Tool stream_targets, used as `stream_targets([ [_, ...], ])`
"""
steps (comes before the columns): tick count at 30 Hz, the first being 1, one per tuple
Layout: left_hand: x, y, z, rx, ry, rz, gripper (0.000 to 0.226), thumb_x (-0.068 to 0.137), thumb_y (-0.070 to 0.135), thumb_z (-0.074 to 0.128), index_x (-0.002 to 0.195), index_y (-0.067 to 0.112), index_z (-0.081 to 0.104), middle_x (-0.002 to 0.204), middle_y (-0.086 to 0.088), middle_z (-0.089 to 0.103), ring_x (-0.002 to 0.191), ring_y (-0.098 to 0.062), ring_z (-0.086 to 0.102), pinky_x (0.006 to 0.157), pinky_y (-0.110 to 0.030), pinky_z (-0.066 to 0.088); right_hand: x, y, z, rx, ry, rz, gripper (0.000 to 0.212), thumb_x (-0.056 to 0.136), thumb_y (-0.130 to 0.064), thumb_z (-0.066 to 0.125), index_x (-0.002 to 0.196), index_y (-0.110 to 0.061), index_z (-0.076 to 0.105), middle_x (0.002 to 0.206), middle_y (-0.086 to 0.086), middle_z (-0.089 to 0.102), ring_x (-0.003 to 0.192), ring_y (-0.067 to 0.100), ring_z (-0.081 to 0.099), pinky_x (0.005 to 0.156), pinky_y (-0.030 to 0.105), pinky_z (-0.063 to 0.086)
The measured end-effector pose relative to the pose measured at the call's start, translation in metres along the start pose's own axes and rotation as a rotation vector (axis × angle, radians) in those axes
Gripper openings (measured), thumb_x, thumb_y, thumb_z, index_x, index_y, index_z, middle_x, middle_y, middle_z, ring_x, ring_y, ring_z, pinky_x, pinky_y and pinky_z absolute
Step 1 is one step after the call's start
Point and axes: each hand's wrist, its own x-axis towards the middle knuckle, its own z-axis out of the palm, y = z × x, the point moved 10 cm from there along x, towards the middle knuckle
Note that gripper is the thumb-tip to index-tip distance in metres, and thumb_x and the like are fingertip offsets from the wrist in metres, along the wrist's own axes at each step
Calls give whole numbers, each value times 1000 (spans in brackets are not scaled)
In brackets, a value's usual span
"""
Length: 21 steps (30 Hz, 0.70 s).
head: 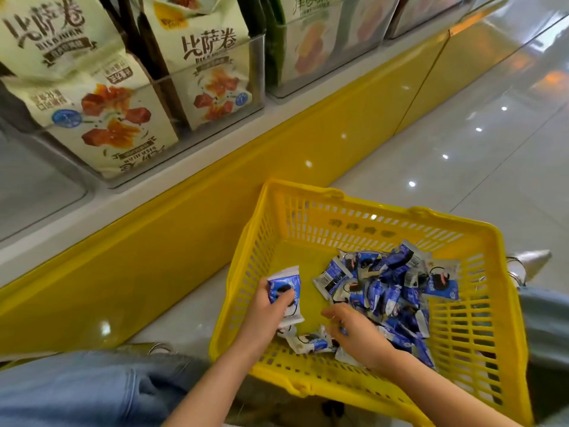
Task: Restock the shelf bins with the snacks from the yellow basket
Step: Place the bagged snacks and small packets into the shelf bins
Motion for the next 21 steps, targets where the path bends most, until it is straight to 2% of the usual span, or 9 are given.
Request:
stream_targets([
  [2,2,1,-8,8,10,4,16,90,19,58,102,27,53,99,-3,65,83,-7,65,59,-12,48,11,23,27,-18,-156,75,40,95,-27,53,133,-26,43,140,-7,42,125,12,44,101,24,38],
  [5,3,2,-13,20,-2,1,18,91,19,56,108,25,54,103,-7,67,91,-16,66,75,-22,52,23,41,59,27,-284,152,49,92,-25,57,138,-22,40,147,-1,37,134,18,35,110,31,32],
  [7,4,3,-17,12,-1,9,16,91,18,55,105,26,54,103,-7,67,89,-14,66,72,-18,52,27,43,77,88,-338,183,50,94,-25,53,141,-20,35,149,1,34,136,19,33,111,31,28],
  [10,5,5,-24,0,22,21,15,91,15,55,101,26,55,98,-3,66,75,0,65,59,-9,47,30,46,97,113,-407,232,53,96,-36,48,144,-22,31,148,3,36,134,20,36,112,35,29],
  [13,7,4,-28,12,41,19,16,91,14,55,104,24,56,98,0,65,79,-2,64,60,-8,47,32,49,104,47,-443,246,60,94,-44,47,146,-23,26,149,4,33,135,24,34,113,39,28],
  [15,7,3,-30,22,56,19,15,92,15,55,102,26,55,100,-1,64,84,-5,63,61,-7,46,36,46,101,20,-428,220,59,93,-45,49,144,-22,32,144,5,38,130,22,39,110,36,33],
  [18,7,1,-31,10,60,15,17,92,15,55,102,27,54,100,0,65,81,0,63,60,-6,46,39,41,98,31,-421,217,53,91,-43,54,136,-17,42,135,4,48,120,18,47,102,30,38],
  [21,6,-1,-33,8,68,9,19,92,15,55,106,27,54,101,1,65,86,-4,63,62,-8,47,33,37,96,114,-438,274,50,90,-46,54,126,-14,43,115,3,57,101,13,54,94,30,44],
])
